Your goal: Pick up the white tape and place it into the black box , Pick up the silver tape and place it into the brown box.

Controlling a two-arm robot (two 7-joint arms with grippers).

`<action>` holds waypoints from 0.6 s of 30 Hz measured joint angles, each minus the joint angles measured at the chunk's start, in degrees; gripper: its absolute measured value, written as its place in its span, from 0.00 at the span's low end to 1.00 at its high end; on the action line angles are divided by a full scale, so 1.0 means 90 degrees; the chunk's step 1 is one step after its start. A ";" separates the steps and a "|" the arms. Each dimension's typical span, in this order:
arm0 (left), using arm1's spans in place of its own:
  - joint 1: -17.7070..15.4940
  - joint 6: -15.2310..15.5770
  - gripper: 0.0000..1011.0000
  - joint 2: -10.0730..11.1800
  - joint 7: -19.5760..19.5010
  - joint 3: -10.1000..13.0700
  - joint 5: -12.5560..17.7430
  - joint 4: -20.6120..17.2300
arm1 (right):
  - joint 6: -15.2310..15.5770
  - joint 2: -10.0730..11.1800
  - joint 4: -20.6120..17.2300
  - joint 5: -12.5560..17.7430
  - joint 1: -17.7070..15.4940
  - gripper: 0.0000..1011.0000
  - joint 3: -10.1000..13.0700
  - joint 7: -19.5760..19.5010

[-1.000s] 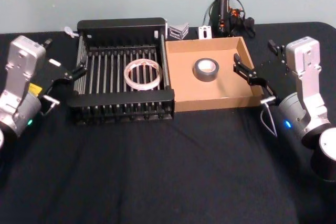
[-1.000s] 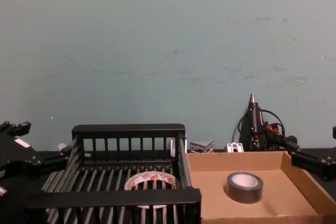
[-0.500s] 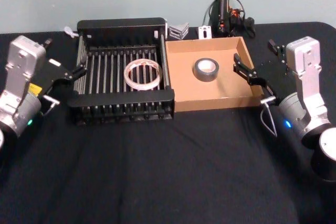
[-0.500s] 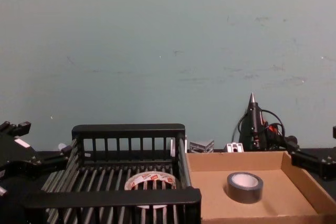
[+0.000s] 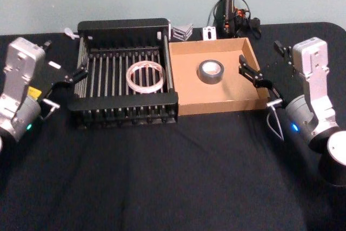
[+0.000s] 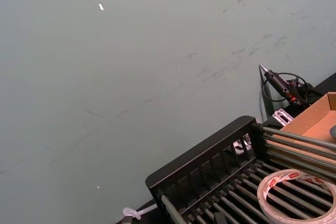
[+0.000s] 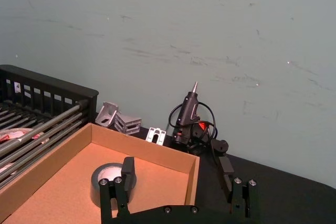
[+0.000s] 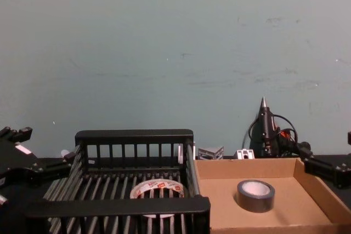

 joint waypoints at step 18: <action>0.0000 0.0000 0.99 0.0000 0.0000 0.0000 0.0000 0.0000 | 0.0000 0.0000 0.0000 0.0000 0.0000 0.99 0.0000 0.0000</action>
